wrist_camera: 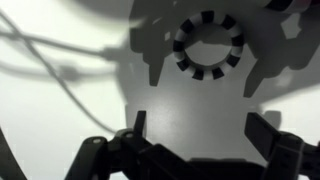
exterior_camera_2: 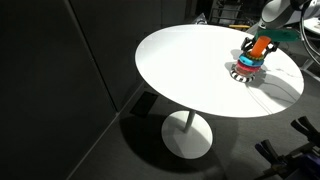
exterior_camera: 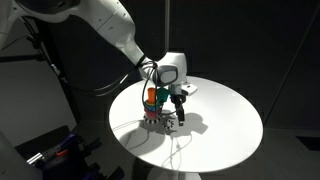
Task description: Put the striped ring on the orange stand
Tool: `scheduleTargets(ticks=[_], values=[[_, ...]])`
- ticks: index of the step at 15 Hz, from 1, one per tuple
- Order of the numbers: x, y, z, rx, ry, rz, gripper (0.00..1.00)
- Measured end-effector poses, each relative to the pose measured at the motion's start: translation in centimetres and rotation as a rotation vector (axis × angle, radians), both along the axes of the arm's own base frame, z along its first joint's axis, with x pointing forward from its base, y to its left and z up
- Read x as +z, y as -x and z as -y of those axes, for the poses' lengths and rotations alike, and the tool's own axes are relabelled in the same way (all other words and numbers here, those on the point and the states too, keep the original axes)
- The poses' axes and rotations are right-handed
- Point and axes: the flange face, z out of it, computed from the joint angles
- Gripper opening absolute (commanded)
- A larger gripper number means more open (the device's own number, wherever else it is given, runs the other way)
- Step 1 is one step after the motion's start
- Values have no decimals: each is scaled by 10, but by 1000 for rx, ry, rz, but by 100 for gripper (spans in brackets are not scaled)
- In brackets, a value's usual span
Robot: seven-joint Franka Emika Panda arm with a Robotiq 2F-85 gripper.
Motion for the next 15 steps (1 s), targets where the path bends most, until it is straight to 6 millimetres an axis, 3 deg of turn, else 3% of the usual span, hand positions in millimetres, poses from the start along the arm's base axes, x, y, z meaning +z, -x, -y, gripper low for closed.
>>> scheduleTargets(ticks=[15], values=[[-4, 31, -15, 16, -25, -50, 100]])
